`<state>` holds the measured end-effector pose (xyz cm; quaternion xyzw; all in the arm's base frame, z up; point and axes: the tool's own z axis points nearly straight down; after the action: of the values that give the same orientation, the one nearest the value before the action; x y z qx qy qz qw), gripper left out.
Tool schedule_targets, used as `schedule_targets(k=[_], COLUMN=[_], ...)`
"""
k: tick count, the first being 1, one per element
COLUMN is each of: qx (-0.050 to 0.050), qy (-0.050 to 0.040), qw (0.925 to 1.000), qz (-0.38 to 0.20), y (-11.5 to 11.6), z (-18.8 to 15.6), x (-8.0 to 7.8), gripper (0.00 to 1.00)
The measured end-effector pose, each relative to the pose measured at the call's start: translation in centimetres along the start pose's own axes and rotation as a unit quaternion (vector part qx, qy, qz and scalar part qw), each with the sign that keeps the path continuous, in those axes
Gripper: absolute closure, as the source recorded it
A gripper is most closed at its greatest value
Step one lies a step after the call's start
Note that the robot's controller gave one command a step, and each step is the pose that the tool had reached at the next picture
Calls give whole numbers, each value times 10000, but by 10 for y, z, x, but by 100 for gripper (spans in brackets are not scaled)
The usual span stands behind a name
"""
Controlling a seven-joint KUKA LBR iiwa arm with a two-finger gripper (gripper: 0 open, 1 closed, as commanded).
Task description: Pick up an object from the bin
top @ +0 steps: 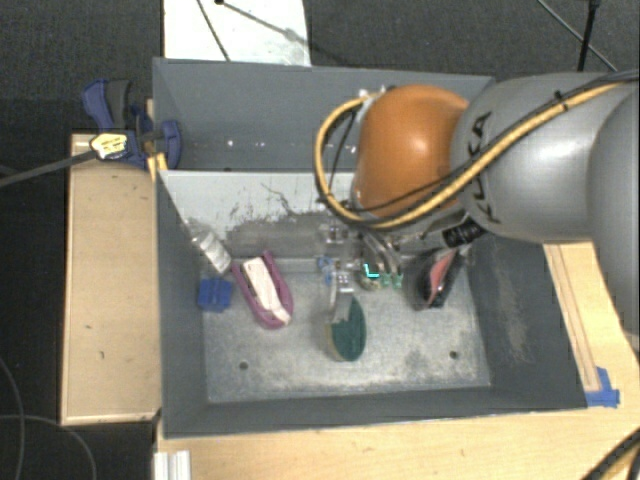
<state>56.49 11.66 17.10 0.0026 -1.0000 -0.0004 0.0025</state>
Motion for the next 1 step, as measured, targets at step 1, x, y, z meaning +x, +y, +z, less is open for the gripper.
schedule_targets(k=[1], qx=[13], qy=[-9], qw=[9898], qz=[-1426], y=[-53], z=[24], x=[70], gripper=[0])
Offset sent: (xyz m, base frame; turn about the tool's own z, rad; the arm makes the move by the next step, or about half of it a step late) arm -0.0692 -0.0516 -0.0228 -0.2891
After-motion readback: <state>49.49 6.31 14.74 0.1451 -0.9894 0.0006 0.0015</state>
